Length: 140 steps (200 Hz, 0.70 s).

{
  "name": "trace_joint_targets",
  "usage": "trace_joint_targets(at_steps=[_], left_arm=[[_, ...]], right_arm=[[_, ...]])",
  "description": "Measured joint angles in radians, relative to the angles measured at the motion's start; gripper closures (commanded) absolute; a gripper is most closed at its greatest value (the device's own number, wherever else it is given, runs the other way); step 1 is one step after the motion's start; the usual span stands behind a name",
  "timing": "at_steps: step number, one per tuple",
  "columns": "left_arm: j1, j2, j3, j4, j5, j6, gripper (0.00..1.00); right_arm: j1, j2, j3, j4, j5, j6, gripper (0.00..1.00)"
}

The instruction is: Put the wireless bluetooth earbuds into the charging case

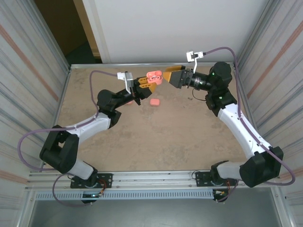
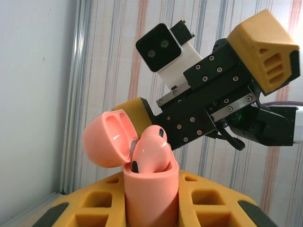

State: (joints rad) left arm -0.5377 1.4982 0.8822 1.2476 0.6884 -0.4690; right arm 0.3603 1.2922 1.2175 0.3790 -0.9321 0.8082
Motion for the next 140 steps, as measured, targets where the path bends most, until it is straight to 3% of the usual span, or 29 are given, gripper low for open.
trace_joint_targets(at_steps=[140], left_arm=[[0.000,0.006,0.002,0.019,0.000,-0.023,1.00]], right_arm=[[0.053,0.035,0.017,-0.005,-0.009,-0.005,0.00]])
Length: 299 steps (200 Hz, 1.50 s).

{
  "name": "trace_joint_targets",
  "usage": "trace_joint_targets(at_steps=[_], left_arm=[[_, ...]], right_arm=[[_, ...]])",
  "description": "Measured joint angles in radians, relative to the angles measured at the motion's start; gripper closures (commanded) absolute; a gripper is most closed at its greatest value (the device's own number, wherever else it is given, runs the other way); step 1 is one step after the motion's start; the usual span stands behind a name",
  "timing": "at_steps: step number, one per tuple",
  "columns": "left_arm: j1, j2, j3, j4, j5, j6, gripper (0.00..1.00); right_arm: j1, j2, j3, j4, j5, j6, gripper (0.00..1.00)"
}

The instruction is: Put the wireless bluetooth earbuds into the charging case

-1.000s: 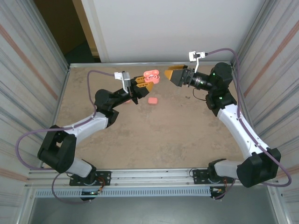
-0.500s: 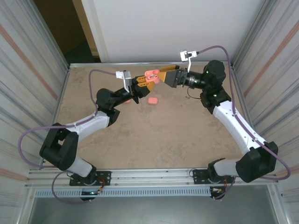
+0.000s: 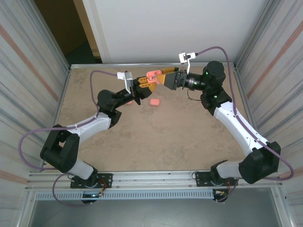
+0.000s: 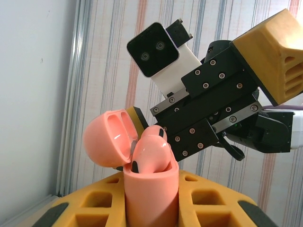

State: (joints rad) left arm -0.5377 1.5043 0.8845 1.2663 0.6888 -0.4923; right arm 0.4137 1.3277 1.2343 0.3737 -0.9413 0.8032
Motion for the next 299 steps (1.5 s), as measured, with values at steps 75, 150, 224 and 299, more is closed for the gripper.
trace_joint_targets(at_steps=[75,150,224,299], left_arm=[[0.000,0.003,0.000,0.006,0.000,-0.004,1.00],[0.000,0.011,0.000,-0.010,0.000,-0.006,1.00],[0.000,0.008,0.000,-0.032,0.000,-0.005,1.00],[0.000,-0.087,-0.036,-0.184,-0.002,0.044,1.00]], right_arm=[[0.005,0.003,0.028,0.001,-0.007,-0.011,0.00],[0.019,0.003,0.032,0.019,-0.032,-0.050,0.00],[0.014,-0.034,0.030,-0.054,-0.004,-0.135,0.01],[-0.054,-0.179,-0.077,-0.165,0.140,-0.218,0.00]])
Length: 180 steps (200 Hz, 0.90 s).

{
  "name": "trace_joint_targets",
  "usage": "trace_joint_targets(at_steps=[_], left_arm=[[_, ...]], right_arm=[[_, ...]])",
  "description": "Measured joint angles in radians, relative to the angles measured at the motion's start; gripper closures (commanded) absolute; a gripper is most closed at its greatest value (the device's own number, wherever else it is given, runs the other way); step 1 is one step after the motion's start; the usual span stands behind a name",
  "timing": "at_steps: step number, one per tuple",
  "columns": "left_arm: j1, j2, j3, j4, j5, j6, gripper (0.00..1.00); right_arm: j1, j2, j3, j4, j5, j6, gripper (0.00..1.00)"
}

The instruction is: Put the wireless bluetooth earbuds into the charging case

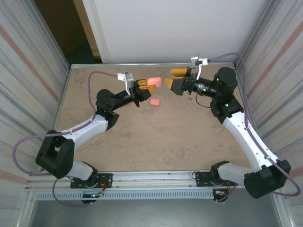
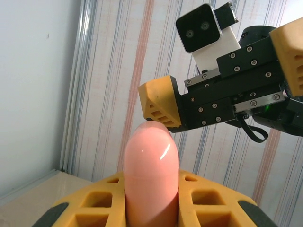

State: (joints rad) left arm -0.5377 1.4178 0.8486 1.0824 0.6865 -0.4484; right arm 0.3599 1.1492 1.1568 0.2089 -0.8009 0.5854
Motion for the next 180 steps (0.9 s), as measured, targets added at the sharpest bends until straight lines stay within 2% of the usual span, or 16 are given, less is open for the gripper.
trace_joint_targets(at_steps=[94,143,180], left_arm=[[0.000,-0.063,-0.013,-0.395,-0.112,0.057,1.00],[-0.034,0.022,0.067,-0.566,-0.155,0.077,1.00],[-0.091,0.088,0.146,-0.672,-0.187,0.122,1.00]], right_arm=[[-0.022,-0.136,-0.149,-0.229,0.264,-0.090,0.01],[-0.022,-0.186,-0.238,-0.275,0.404,-0.077,0.00],[-0.022,-0.187,-0.286,-0.306,0.447,-0.056,0.01]])
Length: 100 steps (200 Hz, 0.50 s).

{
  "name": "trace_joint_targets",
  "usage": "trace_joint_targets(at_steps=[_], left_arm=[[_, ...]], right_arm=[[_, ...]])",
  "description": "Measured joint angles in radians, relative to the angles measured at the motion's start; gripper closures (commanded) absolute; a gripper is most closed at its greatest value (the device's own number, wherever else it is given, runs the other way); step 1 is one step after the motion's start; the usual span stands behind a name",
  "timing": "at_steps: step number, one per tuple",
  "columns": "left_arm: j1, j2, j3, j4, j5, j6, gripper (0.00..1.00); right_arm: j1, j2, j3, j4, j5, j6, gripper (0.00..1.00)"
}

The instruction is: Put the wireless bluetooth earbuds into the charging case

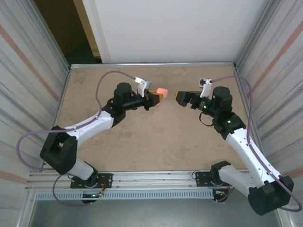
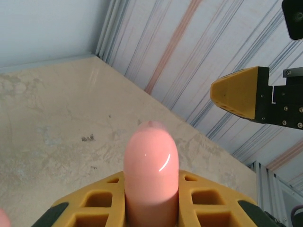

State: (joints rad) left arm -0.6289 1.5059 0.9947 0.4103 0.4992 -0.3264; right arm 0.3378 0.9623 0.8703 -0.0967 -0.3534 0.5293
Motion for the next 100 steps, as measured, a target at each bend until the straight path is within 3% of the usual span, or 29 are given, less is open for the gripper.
trace_joint_targets(at_steps=[100], left_arm=[[-0.014,0.257,0.181,-0.117,-0.049,-0.040,1.00]], right_arm=[[-0.002,-0.049,-0.038,-0.063,0.047,0.012,0.01]])
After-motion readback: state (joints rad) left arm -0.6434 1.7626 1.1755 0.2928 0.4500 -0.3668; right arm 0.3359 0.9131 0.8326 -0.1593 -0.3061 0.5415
